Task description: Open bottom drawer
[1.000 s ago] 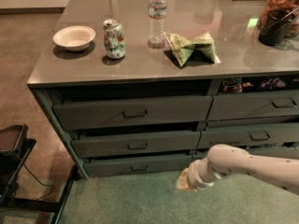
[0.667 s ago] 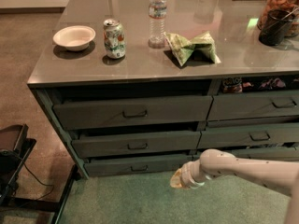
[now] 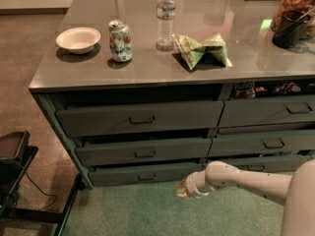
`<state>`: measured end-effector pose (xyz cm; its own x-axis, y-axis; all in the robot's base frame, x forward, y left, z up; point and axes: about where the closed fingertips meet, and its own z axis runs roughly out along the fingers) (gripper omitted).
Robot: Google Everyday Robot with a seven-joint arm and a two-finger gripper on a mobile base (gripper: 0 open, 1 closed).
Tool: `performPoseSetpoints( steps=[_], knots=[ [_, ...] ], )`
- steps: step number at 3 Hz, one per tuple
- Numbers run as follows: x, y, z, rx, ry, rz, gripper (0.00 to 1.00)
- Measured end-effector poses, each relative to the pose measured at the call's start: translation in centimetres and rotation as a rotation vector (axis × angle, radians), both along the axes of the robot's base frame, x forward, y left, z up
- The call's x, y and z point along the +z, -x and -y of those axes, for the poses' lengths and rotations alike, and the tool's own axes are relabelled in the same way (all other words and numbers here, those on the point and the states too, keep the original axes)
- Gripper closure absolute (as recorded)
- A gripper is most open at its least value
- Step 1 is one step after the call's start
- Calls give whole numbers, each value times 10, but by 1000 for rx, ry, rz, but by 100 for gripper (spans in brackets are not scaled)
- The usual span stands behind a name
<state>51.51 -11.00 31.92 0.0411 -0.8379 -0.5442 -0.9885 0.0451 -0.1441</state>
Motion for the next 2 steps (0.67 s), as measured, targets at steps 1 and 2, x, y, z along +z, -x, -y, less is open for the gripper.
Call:
performPoseSetpoints(
  steps=[1,2],
  knots=[
    [-18,0,3,15,35,21,100],
    [-42,-8,1,39,76,64,82]
  ],
)
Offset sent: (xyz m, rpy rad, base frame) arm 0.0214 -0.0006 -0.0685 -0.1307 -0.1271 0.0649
